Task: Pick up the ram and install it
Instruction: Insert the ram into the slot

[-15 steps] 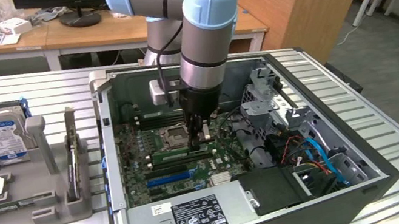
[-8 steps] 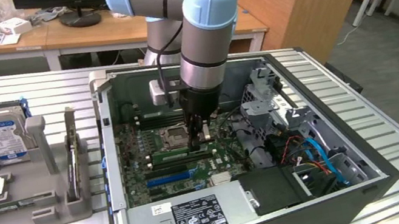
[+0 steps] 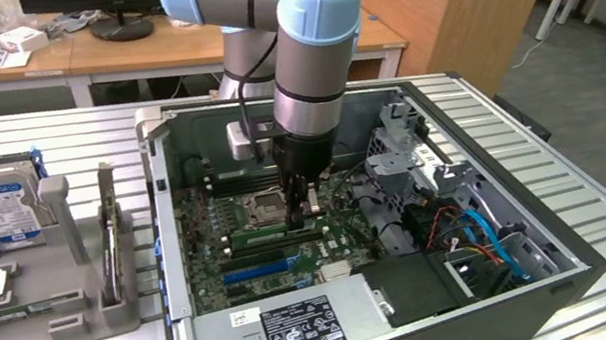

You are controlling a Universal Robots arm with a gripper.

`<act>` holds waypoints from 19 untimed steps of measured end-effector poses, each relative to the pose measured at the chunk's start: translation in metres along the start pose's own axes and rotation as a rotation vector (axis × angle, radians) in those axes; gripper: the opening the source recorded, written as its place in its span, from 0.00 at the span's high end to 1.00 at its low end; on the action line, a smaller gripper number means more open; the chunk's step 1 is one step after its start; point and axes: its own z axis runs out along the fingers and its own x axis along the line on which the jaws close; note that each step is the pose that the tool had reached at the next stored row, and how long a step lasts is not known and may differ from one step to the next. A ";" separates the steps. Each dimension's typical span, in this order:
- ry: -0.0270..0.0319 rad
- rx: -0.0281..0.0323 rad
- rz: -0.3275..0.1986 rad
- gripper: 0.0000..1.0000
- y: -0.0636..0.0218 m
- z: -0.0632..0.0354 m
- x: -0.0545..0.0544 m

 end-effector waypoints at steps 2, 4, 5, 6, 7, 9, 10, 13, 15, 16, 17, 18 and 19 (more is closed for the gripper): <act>0.0000 0.0001 0.000 0.88 -0.0002 0.0000 0.000; 0.0000 0.0000 0.000 0.88 -0.0005 0.0000 0.000; 0.0000 0.0000 0.000 0.88 -0.0005 0.0000 0.000; 0.0000 0.0000 0.000 0.88 -0.0006 0.0000 0.000; 0.0001 0.0000 0.000 0.88 -0.0005 0.0000 0.000; 0.0000 0.0000 -0.001 0.88 -0.0006 0.0000 0.000; 0.0000 0.0000 -0.002 0.88 -0.0006 0.0000 0.000; 0.0000 0.0000 -0.010 0.88 -0.0006 0.0000 0.000; 0.0001 0.0000 -0.014 0.88 -0.0006 0.0000 0.000; 0.0000 0.0000 -0.014 0.88 -0.0005 0.0000 0.000; 0.0001 0.0000 -0.014 0.88 -0.0005 0.0000 0.000; 0.0001 0.0000 -0.014 0.88 -0.0006 0.0000 0.000; 0.0001 0.0000 -0.014 0.88 -0.0005 0.0000 0.000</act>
